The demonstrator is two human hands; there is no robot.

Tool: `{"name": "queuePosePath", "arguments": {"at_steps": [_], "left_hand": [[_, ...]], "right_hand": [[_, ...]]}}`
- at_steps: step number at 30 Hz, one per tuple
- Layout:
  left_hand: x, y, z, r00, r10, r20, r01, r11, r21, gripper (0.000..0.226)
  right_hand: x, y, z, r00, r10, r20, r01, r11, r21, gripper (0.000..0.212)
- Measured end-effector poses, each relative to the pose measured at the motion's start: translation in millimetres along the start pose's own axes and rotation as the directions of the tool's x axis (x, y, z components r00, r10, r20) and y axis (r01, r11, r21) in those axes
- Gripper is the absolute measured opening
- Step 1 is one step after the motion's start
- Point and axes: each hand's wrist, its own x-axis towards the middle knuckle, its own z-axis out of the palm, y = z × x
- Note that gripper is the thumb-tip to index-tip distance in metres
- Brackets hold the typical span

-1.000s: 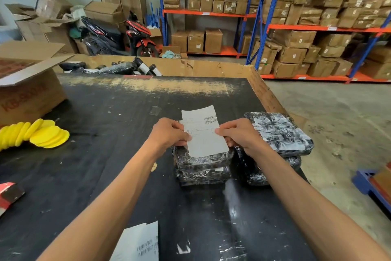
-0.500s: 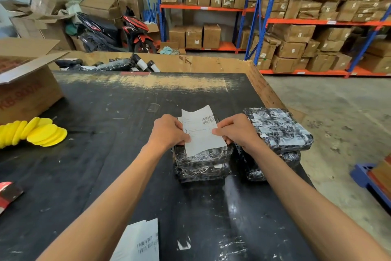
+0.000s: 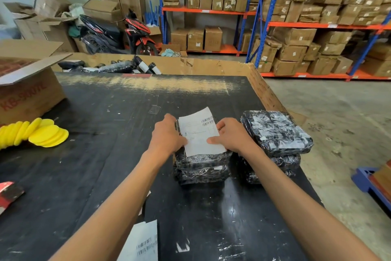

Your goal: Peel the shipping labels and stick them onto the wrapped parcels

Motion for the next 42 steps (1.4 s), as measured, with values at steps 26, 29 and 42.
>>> {"name": "queuePosePath", "arguments": {"at_steps": [26,29,42], "left_hand": [[24.8,-17.6,-8.4,0.859,0.081,0.506,-0.262,0.918,0.297,0.134],[28.6,-23.0,-4.9,0.839,0.044,0.542,-0.264,0.904,0.336,0.135],[35.2,-32.9,5.3,0.941,0.167,0.294,-0.161,0.986,-0.047,0.059]], "right_hand": [[27.1,13.9,-32.4,0.906,-0.112,0.407,0.122,0.993,0.003,0.053],[29.7,9.9,-7.4,0.938,-0.119,0.325,0.19,0.962,-0.195,0.062],[40.5,26.2,21.0,0.992,-0.053,0.115,0.08,0.965,-0.248,0.057]]}}
